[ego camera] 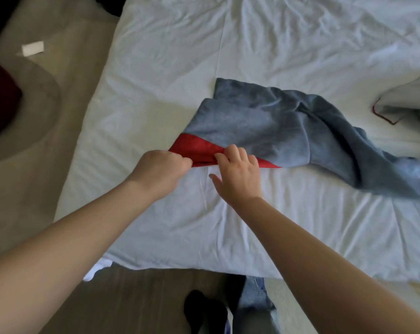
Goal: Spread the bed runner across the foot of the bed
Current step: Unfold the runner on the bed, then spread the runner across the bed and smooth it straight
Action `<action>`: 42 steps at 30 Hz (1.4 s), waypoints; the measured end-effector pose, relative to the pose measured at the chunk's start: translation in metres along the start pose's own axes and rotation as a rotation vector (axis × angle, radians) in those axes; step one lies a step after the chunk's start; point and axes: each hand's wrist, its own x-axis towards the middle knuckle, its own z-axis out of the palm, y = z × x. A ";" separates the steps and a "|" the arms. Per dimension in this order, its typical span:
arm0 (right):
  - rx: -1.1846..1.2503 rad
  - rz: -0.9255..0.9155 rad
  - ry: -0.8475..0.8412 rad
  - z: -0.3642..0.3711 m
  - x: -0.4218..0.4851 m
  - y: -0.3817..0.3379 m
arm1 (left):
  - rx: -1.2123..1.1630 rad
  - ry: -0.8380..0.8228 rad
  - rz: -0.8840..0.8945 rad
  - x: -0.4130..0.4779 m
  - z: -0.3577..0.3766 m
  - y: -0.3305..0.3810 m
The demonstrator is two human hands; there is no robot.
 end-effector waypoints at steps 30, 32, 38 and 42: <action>-0.055 -0.245 -0.264 -0.026 0.018 0.065 | -0.084 0.078 -0.221 0.036 0.006 0.043; -0.072 -0.242 -0.270 -0.036 0.032 0.084 | -0.091 0.097 -0.249 0.053 -0.001 0.039; -0.151 -0.259 -0.310 -0.036 0.064 0.121 | -0.135 0.142 -0.370 0.091 0.003 0.034; -0.157 -0.232 -0.336 -0.018 0.092 0.111 | -0.170 0.100 -0.425 0.101 0.028 0.024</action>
